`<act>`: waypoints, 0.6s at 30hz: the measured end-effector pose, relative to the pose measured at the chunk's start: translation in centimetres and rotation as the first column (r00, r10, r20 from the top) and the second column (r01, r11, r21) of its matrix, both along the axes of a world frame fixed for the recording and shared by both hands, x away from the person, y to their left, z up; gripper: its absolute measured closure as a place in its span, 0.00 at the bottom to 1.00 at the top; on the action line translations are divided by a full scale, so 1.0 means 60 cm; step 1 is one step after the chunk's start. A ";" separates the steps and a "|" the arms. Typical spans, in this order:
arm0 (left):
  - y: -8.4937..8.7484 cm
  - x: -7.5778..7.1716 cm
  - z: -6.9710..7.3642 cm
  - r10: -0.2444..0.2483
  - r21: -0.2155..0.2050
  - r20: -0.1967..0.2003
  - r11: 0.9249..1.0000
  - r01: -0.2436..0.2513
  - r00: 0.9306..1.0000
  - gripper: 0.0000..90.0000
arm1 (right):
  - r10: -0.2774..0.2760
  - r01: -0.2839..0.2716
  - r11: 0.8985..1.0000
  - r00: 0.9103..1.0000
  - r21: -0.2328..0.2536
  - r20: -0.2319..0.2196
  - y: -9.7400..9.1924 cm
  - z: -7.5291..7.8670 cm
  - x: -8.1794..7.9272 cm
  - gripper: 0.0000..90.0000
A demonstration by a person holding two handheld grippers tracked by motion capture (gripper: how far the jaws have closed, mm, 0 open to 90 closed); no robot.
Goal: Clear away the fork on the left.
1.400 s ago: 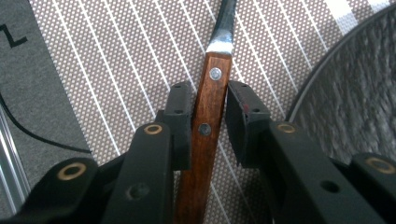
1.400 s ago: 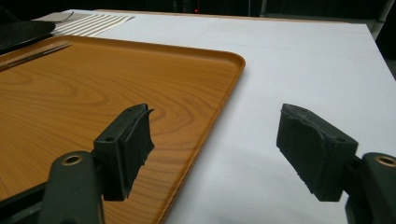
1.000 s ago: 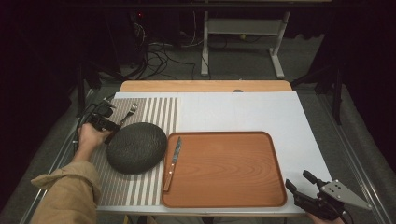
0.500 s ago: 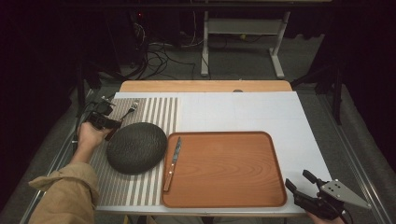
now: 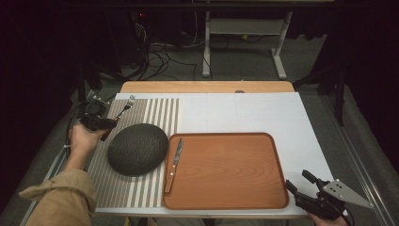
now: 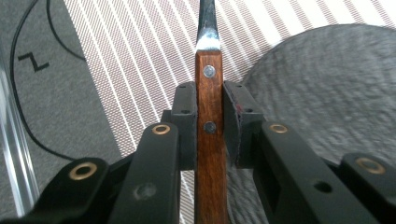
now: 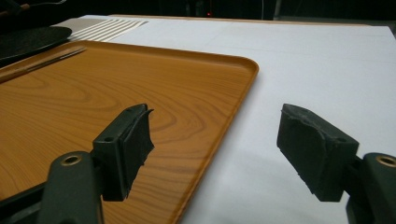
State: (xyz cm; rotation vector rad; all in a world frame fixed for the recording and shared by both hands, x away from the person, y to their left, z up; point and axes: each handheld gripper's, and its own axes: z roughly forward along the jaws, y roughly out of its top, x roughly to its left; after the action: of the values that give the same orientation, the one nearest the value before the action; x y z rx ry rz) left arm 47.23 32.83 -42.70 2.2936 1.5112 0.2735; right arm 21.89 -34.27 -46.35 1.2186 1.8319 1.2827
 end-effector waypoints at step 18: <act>-0.009 -0.067 0.064 0.026 -0.038 0.096 0.999 -0.022 0.995 0.80 | 0.071 -0.071 0.997 0.997 0.027 0.014 0.006 0.001 0.014 0.29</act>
State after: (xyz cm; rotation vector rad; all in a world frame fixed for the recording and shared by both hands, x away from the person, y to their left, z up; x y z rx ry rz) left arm 43.23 32.27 -38.84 2.2025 1.4843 0.3545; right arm 22.71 -33.91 -46.29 1.1665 1.8689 1.3556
